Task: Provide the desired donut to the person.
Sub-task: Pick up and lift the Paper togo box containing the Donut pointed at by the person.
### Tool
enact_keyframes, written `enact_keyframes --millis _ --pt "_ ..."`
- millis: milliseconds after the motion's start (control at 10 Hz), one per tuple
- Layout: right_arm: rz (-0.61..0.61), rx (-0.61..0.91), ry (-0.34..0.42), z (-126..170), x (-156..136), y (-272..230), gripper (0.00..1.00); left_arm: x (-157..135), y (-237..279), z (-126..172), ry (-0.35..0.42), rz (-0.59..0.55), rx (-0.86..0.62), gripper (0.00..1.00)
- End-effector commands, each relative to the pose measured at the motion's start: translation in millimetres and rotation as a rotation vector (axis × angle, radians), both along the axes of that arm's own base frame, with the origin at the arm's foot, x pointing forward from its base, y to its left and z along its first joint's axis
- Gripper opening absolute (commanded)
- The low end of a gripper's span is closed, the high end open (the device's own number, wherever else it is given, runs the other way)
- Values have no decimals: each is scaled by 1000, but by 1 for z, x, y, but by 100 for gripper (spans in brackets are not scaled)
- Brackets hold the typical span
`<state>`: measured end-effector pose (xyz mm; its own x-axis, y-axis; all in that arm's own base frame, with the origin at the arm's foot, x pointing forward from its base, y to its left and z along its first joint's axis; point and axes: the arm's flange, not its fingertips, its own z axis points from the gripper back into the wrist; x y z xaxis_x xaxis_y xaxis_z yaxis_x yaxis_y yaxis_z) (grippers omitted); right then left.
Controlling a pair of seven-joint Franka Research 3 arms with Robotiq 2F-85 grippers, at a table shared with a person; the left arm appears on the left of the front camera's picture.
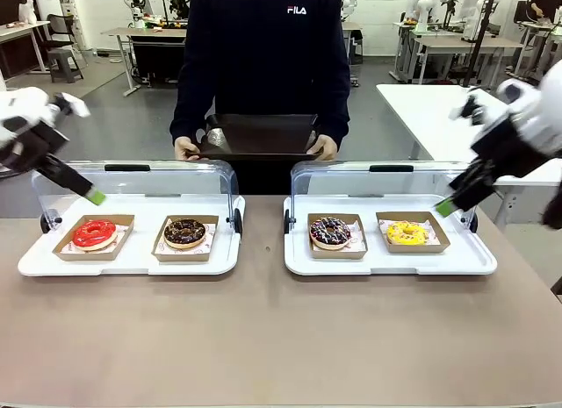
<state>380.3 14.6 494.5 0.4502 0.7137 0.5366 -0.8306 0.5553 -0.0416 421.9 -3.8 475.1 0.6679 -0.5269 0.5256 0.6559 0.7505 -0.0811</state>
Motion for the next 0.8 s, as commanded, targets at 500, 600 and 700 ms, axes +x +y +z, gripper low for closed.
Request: enact_keyframes --millis 500,600,700 --pt "47 222 -122 19 -26 -81 100 22 81 0 16 42 -179 100" --pt "56 230 -121 23 -30 -85 100 22 86 0 19 34 -188 100" --pt "69 240 -120 26 -33 -89 100 18 89 3 8 9 -198 100"
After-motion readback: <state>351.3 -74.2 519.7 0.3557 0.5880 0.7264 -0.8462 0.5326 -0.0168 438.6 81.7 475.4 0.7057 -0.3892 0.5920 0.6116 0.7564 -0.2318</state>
